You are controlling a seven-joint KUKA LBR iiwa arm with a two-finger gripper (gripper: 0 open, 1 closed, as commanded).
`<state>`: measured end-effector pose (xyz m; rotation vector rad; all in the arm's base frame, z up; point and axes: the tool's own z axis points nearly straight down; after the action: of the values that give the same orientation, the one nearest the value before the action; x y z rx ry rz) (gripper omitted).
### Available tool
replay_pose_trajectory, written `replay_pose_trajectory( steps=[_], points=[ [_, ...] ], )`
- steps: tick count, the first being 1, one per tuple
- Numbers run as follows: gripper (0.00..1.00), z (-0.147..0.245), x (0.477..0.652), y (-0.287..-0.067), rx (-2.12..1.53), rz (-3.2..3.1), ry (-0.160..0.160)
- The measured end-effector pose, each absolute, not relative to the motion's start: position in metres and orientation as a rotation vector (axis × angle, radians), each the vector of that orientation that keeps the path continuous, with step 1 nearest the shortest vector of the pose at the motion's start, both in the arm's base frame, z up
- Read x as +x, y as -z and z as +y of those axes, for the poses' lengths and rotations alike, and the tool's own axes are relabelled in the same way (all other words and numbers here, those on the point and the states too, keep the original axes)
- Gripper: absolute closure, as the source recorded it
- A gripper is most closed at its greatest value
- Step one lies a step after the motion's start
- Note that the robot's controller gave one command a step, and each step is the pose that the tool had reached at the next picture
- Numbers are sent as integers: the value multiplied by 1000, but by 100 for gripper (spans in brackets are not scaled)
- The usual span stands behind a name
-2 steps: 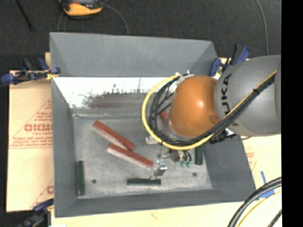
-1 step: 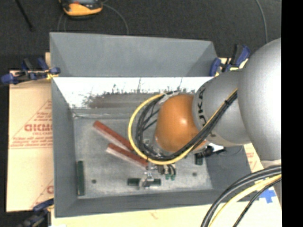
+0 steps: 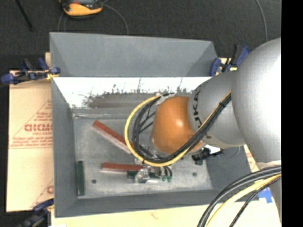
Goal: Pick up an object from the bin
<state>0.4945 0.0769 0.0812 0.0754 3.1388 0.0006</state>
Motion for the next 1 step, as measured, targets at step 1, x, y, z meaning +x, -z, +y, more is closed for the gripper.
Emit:
replay_pose_trajectory(
  steps=[1],
  points=[
    [100, 77, 494, -81, 77, 3139, -1]
  ],
)
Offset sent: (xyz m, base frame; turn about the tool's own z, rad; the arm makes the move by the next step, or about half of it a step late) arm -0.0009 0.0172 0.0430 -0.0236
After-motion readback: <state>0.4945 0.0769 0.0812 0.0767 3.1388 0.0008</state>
